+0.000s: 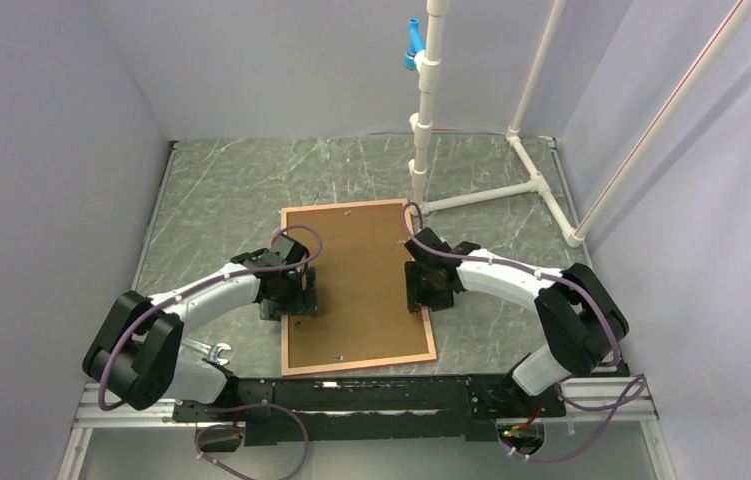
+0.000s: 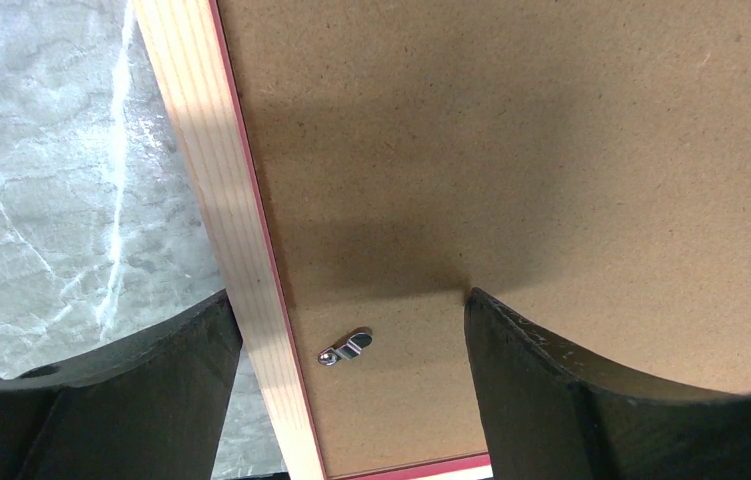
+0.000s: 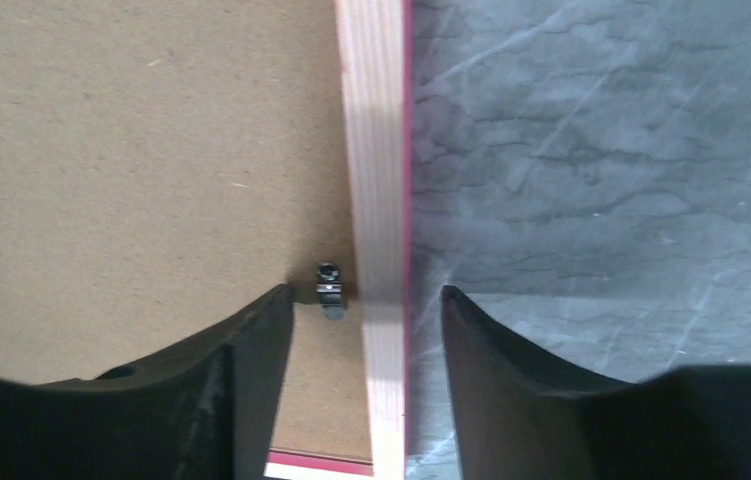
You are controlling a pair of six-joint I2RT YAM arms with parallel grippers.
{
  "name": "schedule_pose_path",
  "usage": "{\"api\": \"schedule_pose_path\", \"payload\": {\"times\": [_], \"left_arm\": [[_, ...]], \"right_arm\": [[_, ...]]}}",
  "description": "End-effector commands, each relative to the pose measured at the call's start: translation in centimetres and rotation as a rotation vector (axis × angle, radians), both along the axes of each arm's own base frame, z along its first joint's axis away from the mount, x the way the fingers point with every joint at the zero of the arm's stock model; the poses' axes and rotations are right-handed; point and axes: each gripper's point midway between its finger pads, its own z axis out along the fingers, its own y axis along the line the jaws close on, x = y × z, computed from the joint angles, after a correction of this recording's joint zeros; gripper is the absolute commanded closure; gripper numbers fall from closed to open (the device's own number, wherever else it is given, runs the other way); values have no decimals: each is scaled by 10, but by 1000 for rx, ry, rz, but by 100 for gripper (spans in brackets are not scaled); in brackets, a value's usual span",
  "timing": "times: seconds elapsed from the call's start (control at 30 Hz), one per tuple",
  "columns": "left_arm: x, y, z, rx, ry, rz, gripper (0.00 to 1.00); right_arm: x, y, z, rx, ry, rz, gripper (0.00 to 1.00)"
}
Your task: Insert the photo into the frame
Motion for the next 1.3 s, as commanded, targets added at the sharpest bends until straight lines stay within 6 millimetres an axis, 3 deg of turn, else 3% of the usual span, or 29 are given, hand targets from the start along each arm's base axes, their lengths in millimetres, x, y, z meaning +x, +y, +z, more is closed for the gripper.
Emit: {"api": "schedule_pose_path", "payload": {"times": [0.0, 0.27, 0.53, 0.57, 0.67, 0.7, 0.77, 0.9, 1.03, 1.27], "left_arm": [[7, -40, 3, -160, -10, -41, 19], [8, -40, 6, -159, -17, -44, 19], [10, -41, 11, -168, -35, -53, 19], [10, -41, 12, -169, -38, -55, 19], [10, -39, 17, -165, -53, -61, 18], [10, -38, 18, -160, -57, -62, 17], [10, -34, 21, -149, -69, -65, 16], [6, -19, 26, -80, -81, -54, 16], [-5, -9, 29, -49, -86, -59, 16], [-27, 1, 16, -52, -70, -44, 18]], "right_arm": [[2, -10, -9, -86, -9, 0, 50], [2, -21, -16, -168, -6, -11, 100], [8, -18, -2, -153, -50, -14, 100], [8, -14, 2, -129, -55, -9, 95], [9, 0, 15, -28, -80, 6, 46], [9, 5, 20, 7, -88, 9, 35], [9, 10, 26, 71, -93, 4, 22], [5, 22, 30, 178, -68, 12, 14], [2, 28, 24, 211, -46, 20, 13], [-3, 32, 12, 230, -14, 28, 13]]}}
